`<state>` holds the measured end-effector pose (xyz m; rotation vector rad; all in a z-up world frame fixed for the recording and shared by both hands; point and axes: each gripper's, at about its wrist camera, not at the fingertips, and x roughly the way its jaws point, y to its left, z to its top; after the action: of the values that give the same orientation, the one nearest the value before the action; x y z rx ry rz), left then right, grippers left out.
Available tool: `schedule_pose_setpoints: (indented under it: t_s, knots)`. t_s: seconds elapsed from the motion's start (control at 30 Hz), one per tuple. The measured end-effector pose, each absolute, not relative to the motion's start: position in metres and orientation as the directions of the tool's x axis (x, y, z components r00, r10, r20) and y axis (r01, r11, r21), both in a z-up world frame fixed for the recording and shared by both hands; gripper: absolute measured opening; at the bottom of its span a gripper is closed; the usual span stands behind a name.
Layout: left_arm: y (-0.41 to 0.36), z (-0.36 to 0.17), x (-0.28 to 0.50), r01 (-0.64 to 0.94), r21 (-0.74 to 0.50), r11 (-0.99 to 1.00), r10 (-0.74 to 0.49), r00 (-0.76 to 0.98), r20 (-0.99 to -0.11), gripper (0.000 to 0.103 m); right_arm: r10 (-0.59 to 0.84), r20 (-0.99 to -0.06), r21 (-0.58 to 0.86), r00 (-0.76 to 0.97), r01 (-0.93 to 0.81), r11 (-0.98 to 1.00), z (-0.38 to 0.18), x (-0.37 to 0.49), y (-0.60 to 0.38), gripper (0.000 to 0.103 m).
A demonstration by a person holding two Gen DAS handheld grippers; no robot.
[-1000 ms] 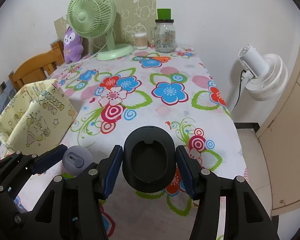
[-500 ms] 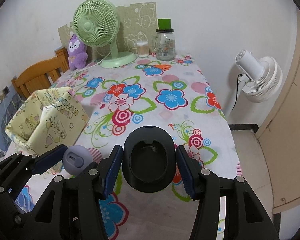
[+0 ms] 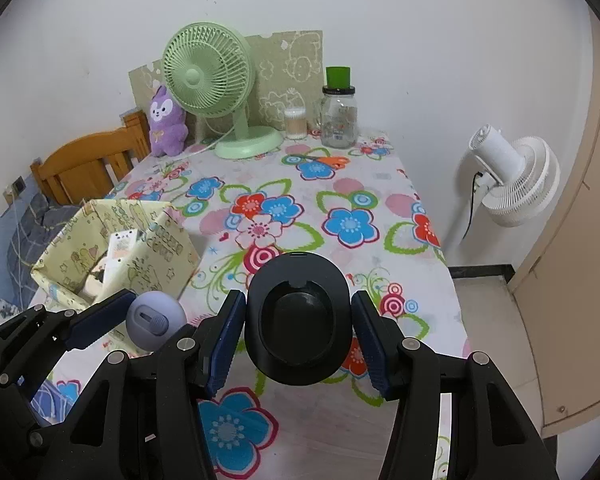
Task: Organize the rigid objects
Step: 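Carry the oval case with the left tool while the right tool carries the black holder to the yellow box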
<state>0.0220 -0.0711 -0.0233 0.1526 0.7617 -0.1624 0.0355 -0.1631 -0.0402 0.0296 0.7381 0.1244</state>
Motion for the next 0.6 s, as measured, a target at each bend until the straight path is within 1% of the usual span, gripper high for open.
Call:
schedule_pose_setpoints:
  t_s: [0.6]
  knots:
    - [-0.038,-0.001,0.025,0.210,0.099,0.973,-0.093,0.743,-0.663,0.047,0.136,-0.631,0.080,0.764,-0.111,0.991,-0.017,0.036,-0.131,0.058]
